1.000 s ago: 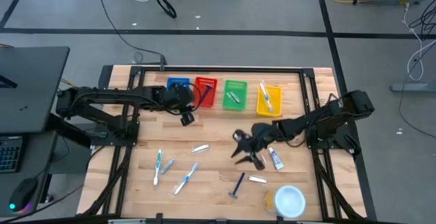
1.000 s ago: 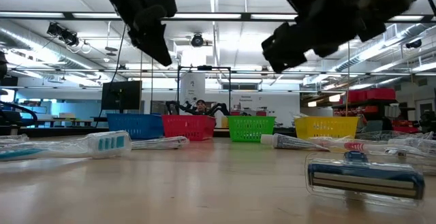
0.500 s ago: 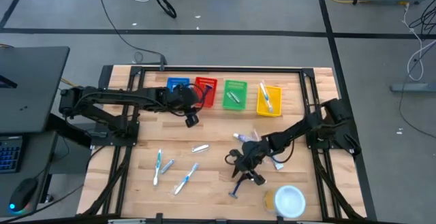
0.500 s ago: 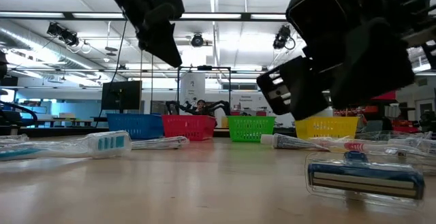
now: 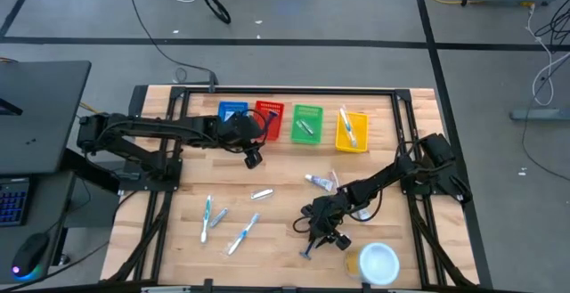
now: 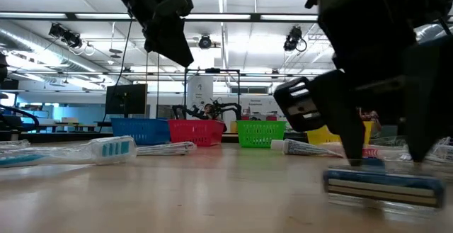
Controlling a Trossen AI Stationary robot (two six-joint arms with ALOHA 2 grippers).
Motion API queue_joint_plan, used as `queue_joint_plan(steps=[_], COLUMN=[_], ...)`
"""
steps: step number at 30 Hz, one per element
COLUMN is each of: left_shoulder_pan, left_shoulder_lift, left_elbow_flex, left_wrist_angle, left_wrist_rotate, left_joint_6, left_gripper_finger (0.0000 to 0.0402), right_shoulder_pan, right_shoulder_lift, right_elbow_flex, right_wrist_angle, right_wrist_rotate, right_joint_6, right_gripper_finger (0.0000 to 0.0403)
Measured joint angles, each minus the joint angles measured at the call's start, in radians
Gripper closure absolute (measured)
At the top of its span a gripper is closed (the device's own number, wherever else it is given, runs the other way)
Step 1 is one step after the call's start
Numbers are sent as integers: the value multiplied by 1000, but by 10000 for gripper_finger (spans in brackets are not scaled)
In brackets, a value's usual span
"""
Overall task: Pick & Place Travel size toiletries
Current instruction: Put the blue razor into the orange bin
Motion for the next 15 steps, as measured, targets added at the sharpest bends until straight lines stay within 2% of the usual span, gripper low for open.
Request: queue_joint_plan(steps=[3, 8, 15], left_shoulder_pan=[-13, -41, -74], left_shoulder_lift=[0, 0, 0], left_elbow_flex=[0, 0, 0], left_wrist_angle=[5, 4, 5], left_wrist_rotate=[0, 0, -4], left_joint_6=[-16, -31, -45], left_gripper_finger=[252, 252, 252], right_shoulder_pan=[9, 10, 11], right_shoulder_lift=[0, 0, 0], right_elbow_flex=[0, 10, 10], right_wrist_angle=[-11, -40, -44], right_wrist_rotate=[20, 120, 126], right_joint_6=[-47, -63, -78], right_gripper_finger=[253, 257, 323])
